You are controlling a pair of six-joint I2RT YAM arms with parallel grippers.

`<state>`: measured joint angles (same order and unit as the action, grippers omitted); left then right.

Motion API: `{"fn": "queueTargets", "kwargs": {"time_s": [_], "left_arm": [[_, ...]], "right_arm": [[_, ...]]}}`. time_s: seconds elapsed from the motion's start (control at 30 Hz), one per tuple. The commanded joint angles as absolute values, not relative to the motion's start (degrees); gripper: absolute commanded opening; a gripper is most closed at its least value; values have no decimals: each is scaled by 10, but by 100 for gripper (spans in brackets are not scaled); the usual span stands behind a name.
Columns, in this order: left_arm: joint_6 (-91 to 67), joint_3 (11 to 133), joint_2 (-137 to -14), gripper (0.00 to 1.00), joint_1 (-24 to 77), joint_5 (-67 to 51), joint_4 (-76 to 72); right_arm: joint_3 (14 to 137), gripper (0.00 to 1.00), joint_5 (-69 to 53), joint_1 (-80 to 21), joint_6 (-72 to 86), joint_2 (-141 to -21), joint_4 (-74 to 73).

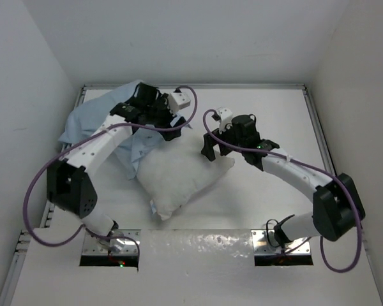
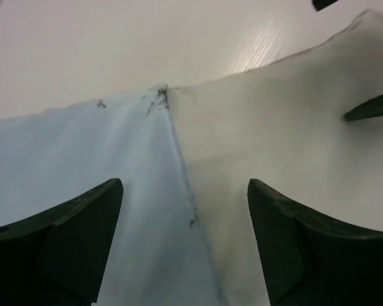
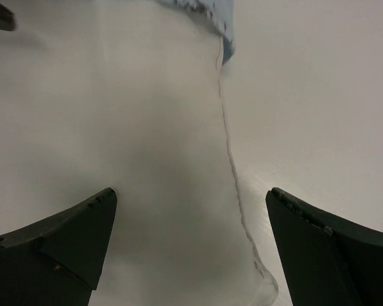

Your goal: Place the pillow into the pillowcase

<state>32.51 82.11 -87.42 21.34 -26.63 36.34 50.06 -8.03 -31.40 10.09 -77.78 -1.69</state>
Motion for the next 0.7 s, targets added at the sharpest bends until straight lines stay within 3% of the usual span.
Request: {"fn": "queueTargets", "kwargs": {"time_s": [0.0, 0.07, 0.13, 0.17, 0.2, 0.3, 0.33, 0.37, 0.43, 0.47, 0.67], "left_arm": [[286, 838, -918, 77, 228, -167, 350], [286, 840, -934, 71, 229, -128, 344], [288, 842, -943, 55, 229, -120, 346], [288, 842, -945, 48, 230, -123, 349], [288, 842, -946, 30, 231, -124, 351], [288, 841, -940, 0, 235, -141, 357], [288, 839, -932, 0, 236, -155, 355], [287, 840, -928, 0, 236, -165, 354], [273, 843, -918, 0, 239, -208, 352], [269, 852, -917, 0, 242, -227, 351], [207, 832, -886, 0, 277, -265, 268]], "right_arm": [[521, 99, -189, -294, 100, -824, 15], [512, 99, -220, -289, 101, -845, 41], [510, 99, -221, -289, 112, -882, 65], [511, 99, -224, -288, 115, -896, 69], [516, 98, -241, -287, 117, -910, 74], [526, 64, -327, -287, 119, -953, 84], [531, 53, -338, -288, 122, -968, 88], [533, 34, -347, -288, 130, -974, 90], [545, 18, -363, -294, 135, -984, 91], [548, 0, -358, -301, 141, -988, 91], [509, 0, -194, -423, 148, -886, 201]]}}
